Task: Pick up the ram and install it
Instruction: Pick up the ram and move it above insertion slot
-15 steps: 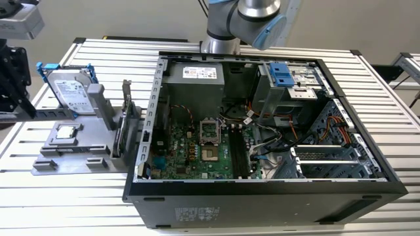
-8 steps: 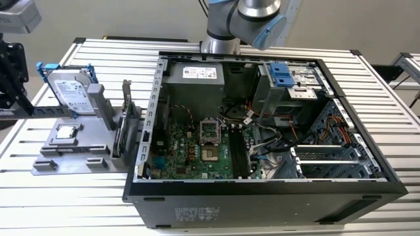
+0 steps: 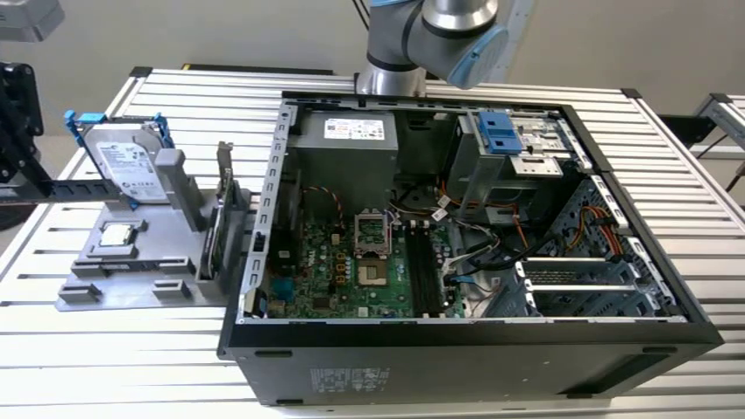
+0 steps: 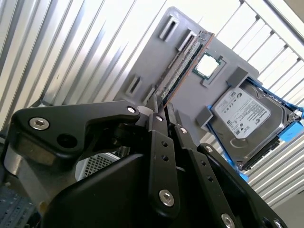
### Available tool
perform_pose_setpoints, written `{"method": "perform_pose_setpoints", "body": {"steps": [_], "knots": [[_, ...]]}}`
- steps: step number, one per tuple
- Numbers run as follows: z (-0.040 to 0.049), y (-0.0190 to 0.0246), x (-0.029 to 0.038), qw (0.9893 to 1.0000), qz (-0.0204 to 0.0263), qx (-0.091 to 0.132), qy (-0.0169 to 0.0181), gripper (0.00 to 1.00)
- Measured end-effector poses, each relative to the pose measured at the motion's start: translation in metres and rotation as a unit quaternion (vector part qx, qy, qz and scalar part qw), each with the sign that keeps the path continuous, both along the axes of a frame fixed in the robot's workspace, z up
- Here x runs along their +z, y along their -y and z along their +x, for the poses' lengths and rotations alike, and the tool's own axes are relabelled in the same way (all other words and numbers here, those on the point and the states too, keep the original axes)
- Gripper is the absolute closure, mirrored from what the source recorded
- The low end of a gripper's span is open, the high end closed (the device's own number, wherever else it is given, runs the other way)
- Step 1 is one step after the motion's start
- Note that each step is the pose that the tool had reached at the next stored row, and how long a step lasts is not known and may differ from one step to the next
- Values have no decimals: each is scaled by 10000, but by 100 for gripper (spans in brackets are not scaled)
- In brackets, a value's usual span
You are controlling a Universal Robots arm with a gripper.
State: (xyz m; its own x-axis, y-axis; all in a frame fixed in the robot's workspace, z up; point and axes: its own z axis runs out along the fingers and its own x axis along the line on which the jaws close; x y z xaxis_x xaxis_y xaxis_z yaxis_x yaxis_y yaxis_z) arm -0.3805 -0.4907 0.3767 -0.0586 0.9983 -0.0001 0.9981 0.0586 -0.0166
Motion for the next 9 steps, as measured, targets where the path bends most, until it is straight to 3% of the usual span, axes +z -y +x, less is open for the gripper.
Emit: {"method": "perform_pose_setpoints", "body": {"steps": [9], "knots": [[0, 0, 131, 10000, 0, 0, 0, 100]]}}
